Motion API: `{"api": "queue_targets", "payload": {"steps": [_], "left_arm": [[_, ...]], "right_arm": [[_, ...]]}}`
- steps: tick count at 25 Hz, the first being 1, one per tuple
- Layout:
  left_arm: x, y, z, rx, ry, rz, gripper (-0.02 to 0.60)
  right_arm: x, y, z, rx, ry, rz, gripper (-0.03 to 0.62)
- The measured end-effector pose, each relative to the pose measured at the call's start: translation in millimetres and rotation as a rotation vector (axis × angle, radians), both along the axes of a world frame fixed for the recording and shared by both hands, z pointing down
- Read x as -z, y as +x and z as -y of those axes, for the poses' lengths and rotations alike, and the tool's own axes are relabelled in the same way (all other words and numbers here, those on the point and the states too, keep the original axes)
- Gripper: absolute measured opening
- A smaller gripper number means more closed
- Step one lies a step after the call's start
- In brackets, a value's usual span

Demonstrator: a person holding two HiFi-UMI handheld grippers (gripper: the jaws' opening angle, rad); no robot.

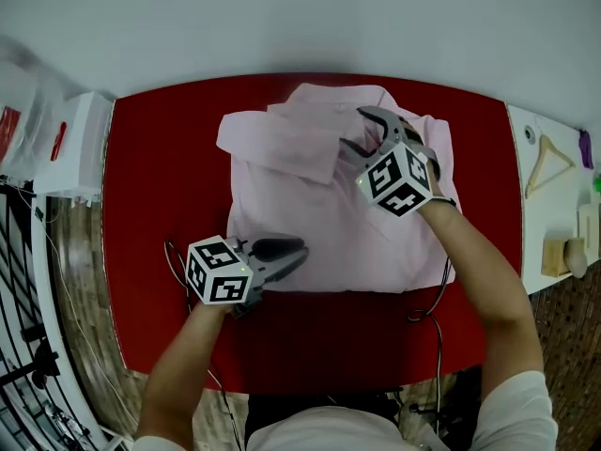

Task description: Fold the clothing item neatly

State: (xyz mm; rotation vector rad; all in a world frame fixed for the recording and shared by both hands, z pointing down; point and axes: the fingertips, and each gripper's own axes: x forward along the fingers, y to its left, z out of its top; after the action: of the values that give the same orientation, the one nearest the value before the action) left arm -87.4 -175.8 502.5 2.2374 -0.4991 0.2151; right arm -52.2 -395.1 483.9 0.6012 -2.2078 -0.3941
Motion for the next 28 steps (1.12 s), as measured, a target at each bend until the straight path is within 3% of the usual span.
{"api": "queue_targets", "payload": {"steps": [4,6,8,9,10,11,13,16,20,22,24,28], "left_arm": [[16.5,14.0,23.5,-0.012,0.089,0.029,0.061],[3.8,19.1,27.4,-0.022,0.058,0.046,0.061],[-11.7,19.9,26.1,-0.022,0.015,0.062,0.061],[-17.5,19.3,24.1,-0.020,-0.001,0.065,0.061],[-21.8,18.5,22.1,-0.018,-0.013,0.065,0.061],[-24.9,17.4,20.5,-0.016,-0.022,0.064,0.061],[-28.1,14.5,19.4,-0.005,-0.031,0.055,0.061],[-28.3,11.1,20.7,0.022,-0.044,0.034,0.061],[-28.8,10.8,20.6,0.029,-0.039,0.037,0.061],[-27.2,10.3,20.0,0.031,-0.039,0.031,0.061],[-21.5,9.0,20.2,0.030,-0.031,0.030,0.061],[10.7,-10.5,43.5,0.067,0.096,0.084,0.063]], "right_arm": [[-38.5,-49.4,-82.7,0.305,-0.120,-0.107,0.241],[-65.7,-55.3,-95.6,0.375,-0.104,-0.231,0.239],[-81.4,-54.7,-91.8,0.378,-0.104,-0.308,0.223],[-80.9,-55.1,-85.6,0.354,-0.118,-0.304,0.184],[-75.9,-55.9,-76.4,0.317,-0.137,-0.278,0.061],[-68.7,-56.6,-64.9,0.276,-0.156,-0.244,0.029],[-54.0,-56.0,-38.4,0.196,-0.182,-0.188,0.029],[-34.5,-52.5,5.1,0.077,-0.147,-0.125,0.029],[-16.8,-47.3,62.4,-0.152,-0.151,0.050,0.029],[-17.6,-42.9,83.5,-0.257,-0.189,0.127,0.045],[-21.2,-32.2,100.1,-0.351,-0.210,0.170,0.241],[-9.3,-1.1,115.5,-0.435,-0.094,0.158,0.253]]}}
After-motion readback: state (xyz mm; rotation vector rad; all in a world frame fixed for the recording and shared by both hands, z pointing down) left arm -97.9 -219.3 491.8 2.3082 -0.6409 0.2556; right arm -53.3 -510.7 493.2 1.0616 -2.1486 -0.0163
